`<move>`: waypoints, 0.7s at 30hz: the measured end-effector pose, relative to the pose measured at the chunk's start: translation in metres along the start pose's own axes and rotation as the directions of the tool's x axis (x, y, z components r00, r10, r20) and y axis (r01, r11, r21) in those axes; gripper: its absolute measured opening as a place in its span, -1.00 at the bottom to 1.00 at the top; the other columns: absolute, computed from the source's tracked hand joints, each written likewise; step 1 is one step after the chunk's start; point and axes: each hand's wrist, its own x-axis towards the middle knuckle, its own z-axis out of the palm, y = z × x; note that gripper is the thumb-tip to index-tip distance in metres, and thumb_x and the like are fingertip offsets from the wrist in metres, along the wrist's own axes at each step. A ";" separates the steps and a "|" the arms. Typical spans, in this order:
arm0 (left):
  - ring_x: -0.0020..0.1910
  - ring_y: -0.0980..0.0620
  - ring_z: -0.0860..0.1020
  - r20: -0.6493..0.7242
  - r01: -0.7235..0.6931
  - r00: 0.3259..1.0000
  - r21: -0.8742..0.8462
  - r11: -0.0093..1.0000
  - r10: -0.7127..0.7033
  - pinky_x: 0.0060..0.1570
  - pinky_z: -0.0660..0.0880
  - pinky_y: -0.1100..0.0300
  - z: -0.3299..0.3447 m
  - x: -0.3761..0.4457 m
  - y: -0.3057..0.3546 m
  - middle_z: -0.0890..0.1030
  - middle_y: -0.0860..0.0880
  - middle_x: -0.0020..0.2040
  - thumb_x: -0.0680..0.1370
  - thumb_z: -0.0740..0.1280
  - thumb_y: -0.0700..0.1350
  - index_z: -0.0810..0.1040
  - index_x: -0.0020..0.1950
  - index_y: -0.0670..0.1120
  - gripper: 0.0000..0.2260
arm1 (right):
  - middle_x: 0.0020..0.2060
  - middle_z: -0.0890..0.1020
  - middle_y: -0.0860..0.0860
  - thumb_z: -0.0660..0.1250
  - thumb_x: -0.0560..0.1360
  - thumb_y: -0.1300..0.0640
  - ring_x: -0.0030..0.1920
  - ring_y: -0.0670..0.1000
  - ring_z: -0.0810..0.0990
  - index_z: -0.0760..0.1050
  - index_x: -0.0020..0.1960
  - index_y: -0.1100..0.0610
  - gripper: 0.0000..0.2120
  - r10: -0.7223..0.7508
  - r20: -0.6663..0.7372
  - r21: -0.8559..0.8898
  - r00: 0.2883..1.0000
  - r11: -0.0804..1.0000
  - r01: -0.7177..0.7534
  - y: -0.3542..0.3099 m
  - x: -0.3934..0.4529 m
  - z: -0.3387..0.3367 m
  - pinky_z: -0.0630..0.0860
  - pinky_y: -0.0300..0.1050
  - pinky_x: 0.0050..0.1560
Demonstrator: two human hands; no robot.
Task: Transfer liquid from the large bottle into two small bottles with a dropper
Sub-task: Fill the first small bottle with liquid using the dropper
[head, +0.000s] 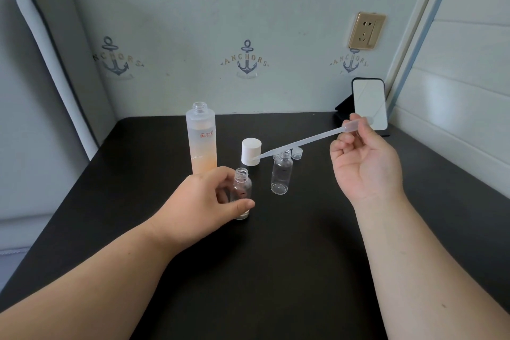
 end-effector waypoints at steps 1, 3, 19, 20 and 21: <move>-0.19 0.12 0.62 0.005 -0.004 1.000 -0.005 1.000 0.004 -0.09 0.60 0.11 0.000 0.000 0.001 0.66 0.15 -0.18 0.41 0.51 0.21 0.56 0.04 0.18 -0.72 | -0.27 0.64 0.05 0.33 0.60 0.26 -0.37 -0.06 0.52 0.57 0.15 0.26 -0.85 0.009 -0.005 -0.004 1.000 1.000 -0.009 0.000 0.000 0.001 0.50 -0.23 -0.29; -0.19 0.12 0.61 -0.004 -0.027 1.000 -0.007 1.000 0.027 -0.13 0.57 0.17 -0.001 -0.002 0.002 0.64 0.19 -0.16 0.36 0.44 0.35 0.56 0.05 0.20 -0.63 | -0.26 0.64 0.05 0.33 0.60 0.28 -0.36 -0.05 0.53 0.57 0.17 0.27 -0.83 0.024 -0.015 -0.010 1.000 1.000 -0.025 0.000 -0.001 0.002 0.50 -0.22 -0.28; 0.01 0.41 0.51 -0.348 0.147 0.914 -0.201 0.969 -0.211 -0.08 0.40 0.38 -0.007 0.015 -0.017 0.50 0.36 0.09 0.50 0.46 0.14 0.29 0.47 0.19 -0.40 | -0.21 0.68 0.03 0.41 0.48 0.17 -0.31 -0.08 0.57 0.56 0.19 0.23 -0.70 0.024 -0.009 -0.055 1.000 0.998 -0.024 0.004 -0.001 0.004 0.54 -0.23 -0.23; -0.06 0.42 0.53 -0.333 0.171 0.915 -0.192 0.966 -0.228 -0.12 0.41 0.37 -0.006 0.016 -0.018 0.52 0.37 0.01 0.52 0.45 0.13 0.32 0.42 0.22 -0.48 | -0.21 0.68 0.02 0.41 0.47 0.17 -0.31 -0.08 0.58 0.55 0.19 0.23 -0.68 0.017 -0.009 -0.057 1.000 0.998 -0.018 0.004 -0.001 0.004 0.54 -0.23 -0.23; -0.07 0.42 0.54 -0.331 0.181 0.912 -0.198 0.963 -0.240 -0.13 0.44 0.35 -0.006 0.018 -0.019 0.55 0.37 -0.04 0.53 0.44 0.12 0.36 0.34 0.25 -0.56 | -0.21 0.68 0.02 0.41 0.48 0.17 -0.30 -0.08 0.59 0.55 0.20 0.24 -0.69 0.010 -0.011 -0.058 1.000 0.998 -0.011 0.005 -0.001 0.004 0.54 -0.23 -0.22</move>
